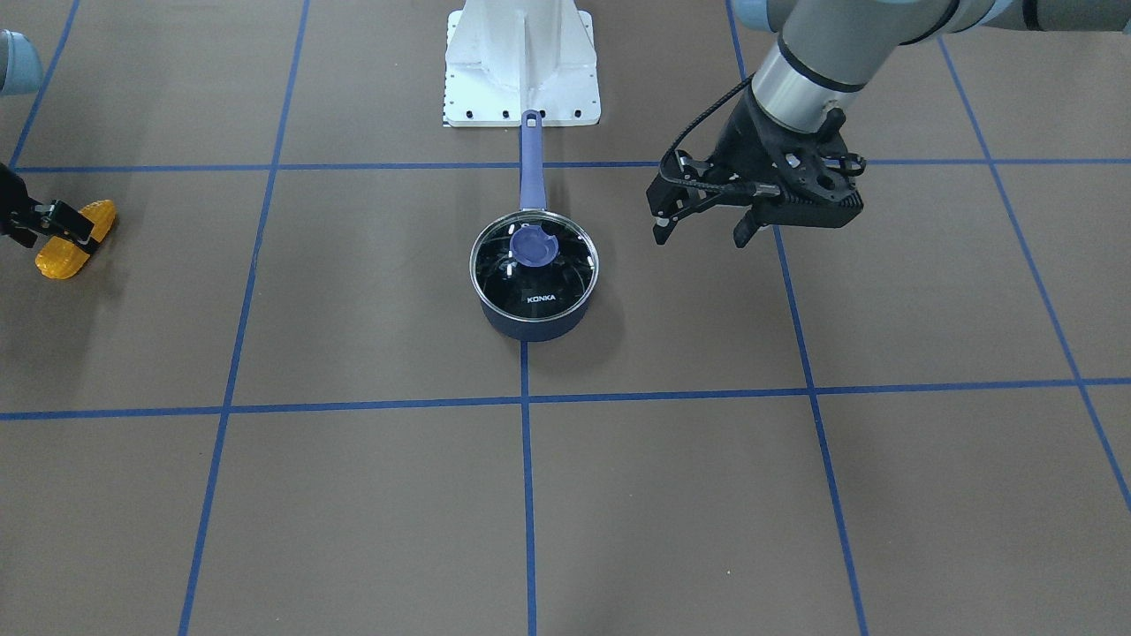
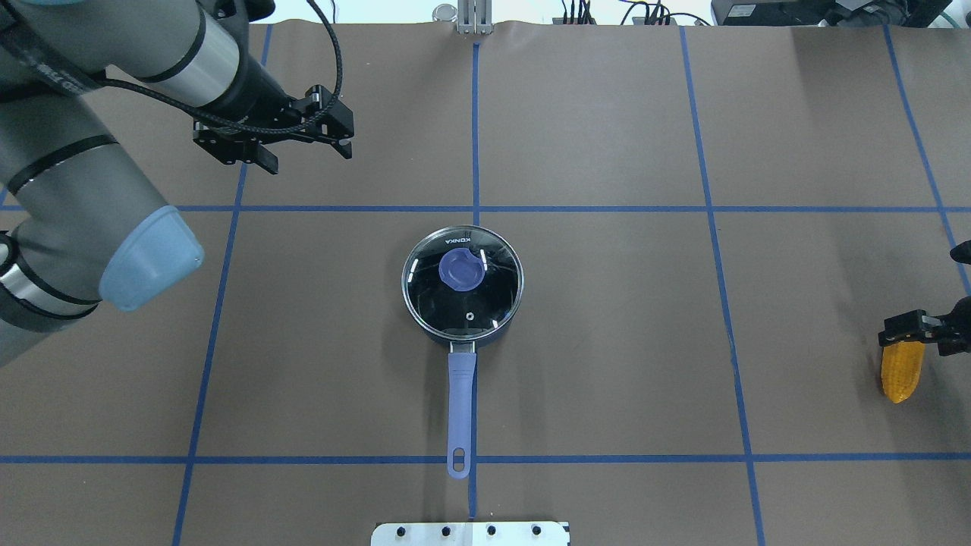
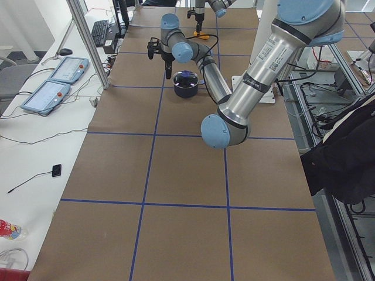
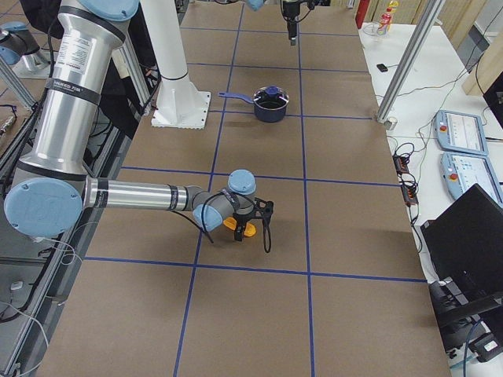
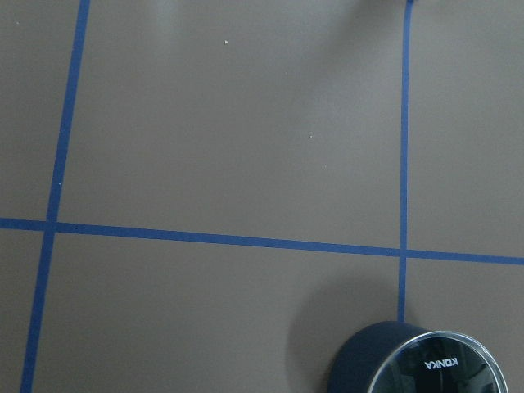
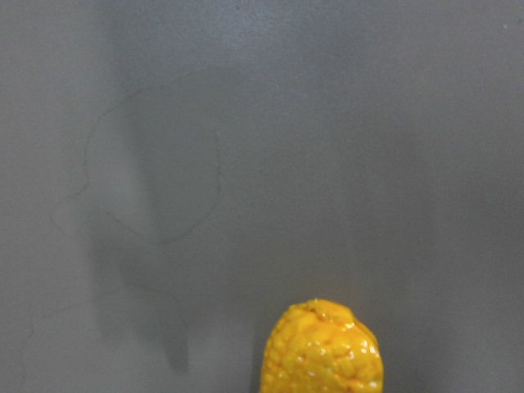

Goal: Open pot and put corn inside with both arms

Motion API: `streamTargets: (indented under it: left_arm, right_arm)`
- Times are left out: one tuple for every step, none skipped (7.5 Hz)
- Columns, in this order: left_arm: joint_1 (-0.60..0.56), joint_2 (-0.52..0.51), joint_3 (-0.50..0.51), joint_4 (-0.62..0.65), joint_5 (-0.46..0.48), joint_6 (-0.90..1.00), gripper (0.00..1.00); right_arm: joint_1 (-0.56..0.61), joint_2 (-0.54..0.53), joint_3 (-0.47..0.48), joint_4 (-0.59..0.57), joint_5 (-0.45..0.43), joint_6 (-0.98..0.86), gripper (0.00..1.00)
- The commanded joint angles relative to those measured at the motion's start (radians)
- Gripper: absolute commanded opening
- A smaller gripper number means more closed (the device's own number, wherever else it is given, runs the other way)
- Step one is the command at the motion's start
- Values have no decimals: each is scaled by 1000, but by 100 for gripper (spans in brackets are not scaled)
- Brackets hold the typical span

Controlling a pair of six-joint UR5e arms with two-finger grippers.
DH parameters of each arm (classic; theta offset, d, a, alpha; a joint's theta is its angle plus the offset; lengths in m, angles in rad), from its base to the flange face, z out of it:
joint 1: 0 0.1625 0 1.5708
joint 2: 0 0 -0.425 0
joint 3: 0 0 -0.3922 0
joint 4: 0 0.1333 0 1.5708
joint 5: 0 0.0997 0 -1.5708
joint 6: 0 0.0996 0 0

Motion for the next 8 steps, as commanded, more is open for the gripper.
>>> streamTargets:
  left_arm:
    - [42,-79,64,9,36,-28,98]
    - [61,-104,89,9,46,-48,98]
    - [62,-127,113,9,48,-50,98]
    - [65,-132,137,6,48,-47,98]
    - [82,-147,156,4,74,-48,98]
    - [104,-167,178,4,89,-51,98]
    - [131,-206,219,4,103,-83,98]
    - [168,-231,241,4,153,-106,98]
  right_arm:
    - [-2,-9,-16,38,0,2,73]
    - [-2,-9,-18,38,0,5,59]
    - [-4,-9,-16,38,3,20,48]
    - [-7,-7,-16,38,5,39,42]
    - [-7,-6,-12,38,8,42,37]
    - [-5,-1,-2,38,17,42,34]
    - [-4,1,13,34,26,42,34]
    - [9,2,33,28,67,42,34]
